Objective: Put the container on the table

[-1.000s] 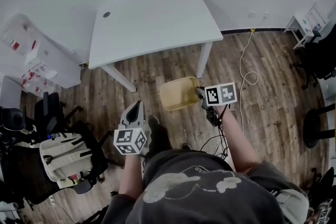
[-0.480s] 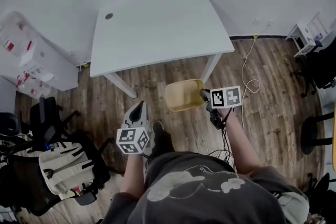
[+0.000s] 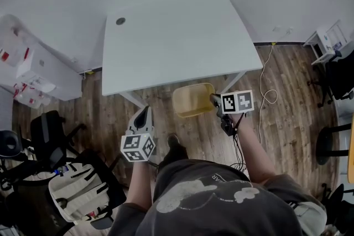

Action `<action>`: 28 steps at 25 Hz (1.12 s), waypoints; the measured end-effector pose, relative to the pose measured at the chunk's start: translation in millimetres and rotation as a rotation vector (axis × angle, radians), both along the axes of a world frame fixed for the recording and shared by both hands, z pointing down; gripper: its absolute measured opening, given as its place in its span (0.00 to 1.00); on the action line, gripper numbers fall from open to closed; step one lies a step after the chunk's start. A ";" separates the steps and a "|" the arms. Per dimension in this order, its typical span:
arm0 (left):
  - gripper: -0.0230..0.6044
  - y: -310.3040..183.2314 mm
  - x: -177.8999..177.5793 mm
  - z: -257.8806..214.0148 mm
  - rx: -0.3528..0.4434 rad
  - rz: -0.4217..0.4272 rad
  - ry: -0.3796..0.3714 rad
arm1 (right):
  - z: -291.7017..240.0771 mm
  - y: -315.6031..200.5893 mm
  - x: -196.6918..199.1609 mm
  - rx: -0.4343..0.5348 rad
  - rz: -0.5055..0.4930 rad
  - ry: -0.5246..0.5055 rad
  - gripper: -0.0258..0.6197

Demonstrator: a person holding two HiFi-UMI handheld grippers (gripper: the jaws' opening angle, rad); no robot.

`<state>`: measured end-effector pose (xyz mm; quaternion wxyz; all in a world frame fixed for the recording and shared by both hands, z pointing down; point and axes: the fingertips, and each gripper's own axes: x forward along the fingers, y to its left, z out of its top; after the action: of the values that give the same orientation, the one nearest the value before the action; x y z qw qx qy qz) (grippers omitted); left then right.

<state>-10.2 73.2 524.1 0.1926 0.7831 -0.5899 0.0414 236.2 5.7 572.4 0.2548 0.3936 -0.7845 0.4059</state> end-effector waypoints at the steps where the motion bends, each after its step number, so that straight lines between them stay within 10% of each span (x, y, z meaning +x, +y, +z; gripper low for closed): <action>1: 0.04 -6.2 -8.0 0.3 -0.003 0.001 0.004 | -0.3 -6.1 -8.8 -0.003 -0.002 0.002 0.06; 28: 0.04 -105.4 -135.1 10.7 -0.044 0.065 0.031 | -2.7 -104.6 -148.0 -0.028 -0.048 0.093 0.06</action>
<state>-145.3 -32.3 534.8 0.2176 0.7980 -0.5599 0.0484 88.3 -98.9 569.7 0.3064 0.3894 -0.7752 0.3919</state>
